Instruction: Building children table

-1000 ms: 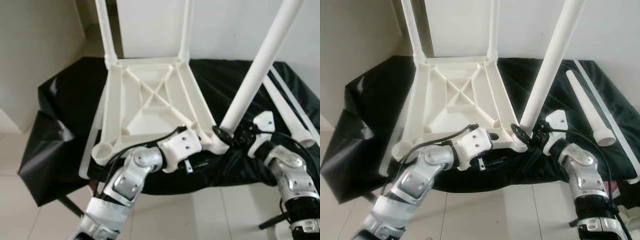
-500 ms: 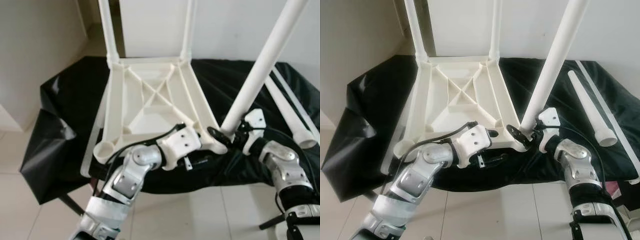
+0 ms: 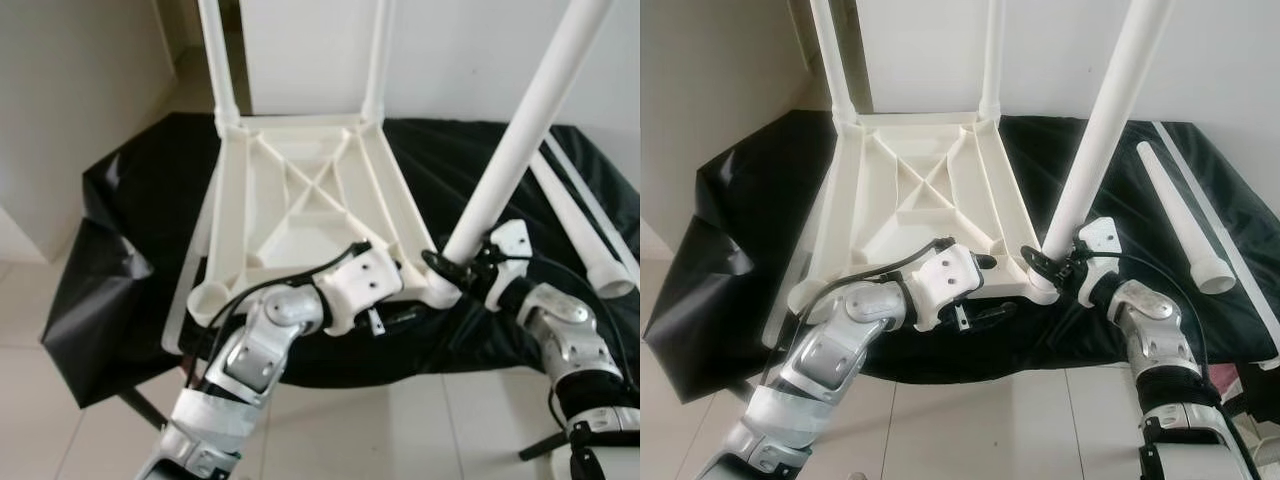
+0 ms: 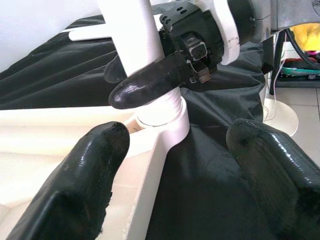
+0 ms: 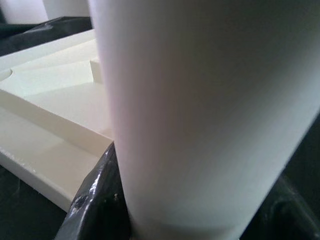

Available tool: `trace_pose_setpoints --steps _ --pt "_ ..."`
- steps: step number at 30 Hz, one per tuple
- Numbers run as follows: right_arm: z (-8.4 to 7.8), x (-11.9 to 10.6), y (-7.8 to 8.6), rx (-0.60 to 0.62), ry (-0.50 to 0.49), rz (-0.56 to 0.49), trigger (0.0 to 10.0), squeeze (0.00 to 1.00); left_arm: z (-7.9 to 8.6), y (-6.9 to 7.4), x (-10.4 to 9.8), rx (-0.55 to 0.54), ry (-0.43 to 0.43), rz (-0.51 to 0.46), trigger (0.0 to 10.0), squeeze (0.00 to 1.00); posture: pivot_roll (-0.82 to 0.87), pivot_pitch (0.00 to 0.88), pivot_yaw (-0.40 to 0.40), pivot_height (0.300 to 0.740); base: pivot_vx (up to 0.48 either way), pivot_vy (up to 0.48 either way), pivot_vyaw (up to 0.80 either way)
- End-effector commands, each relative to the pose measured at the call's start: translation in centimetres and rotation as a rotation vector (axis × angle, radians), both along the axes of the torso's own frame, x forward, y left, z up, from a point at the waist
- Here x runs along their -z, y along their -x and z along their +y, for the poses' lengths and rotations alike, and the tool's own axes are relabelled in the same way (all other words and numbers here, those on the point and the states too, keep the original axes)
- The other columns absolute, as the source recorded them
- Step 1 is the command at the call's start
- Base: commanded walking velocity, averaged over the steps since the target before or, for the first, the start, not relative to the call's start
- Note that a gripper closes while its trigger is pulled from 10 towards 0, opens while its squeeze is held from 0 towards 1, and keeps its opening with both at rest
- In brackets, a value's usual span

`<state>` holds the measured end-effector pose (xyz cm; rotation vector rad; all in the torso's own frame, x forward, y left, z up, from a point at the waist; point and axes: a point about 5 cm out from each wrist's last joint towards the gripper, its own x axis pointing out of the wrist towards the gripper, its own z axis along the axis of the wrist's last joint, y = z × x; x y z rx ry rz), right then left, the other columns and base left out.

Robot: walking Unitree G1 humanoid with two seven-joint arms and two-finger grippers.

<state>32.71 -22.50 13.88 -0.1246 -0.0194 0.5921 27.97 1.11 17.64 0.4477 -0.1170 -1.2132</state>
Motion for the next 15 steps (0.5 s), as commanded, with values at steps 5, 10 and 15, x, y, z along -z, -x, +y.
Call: trace_pose_setpoints --steps 5,10,15 --pt "-0.1 2.2 0.5 0.14 -0.048 0.098 10.0 0.0 0.2 -0.5 -0.2 -0.079 0.027 -0.02 10.0 0.0 -0.08 0.039 -0.016 0.74 0.0 0.0 0.0" --pt "0.3 2.3 0.5 0.228 -0.059 0.092 10.0 0.0 0.4 -0.4 -0.2 -0.078 0.027 -0.016 10.0 0.0 -0.08 0.044 -0.014 0.74 0.0 0.0 0.0" --pt "1.2 2.5 0.6 0.472 -0.087 0.092 10.0 0.0 0.5 -0.5 -0.1 -0.092 0.039 -0.004 10.0 0.0 -0.09 0.053 -0.017 0.74 0.0 0.0 0.0"
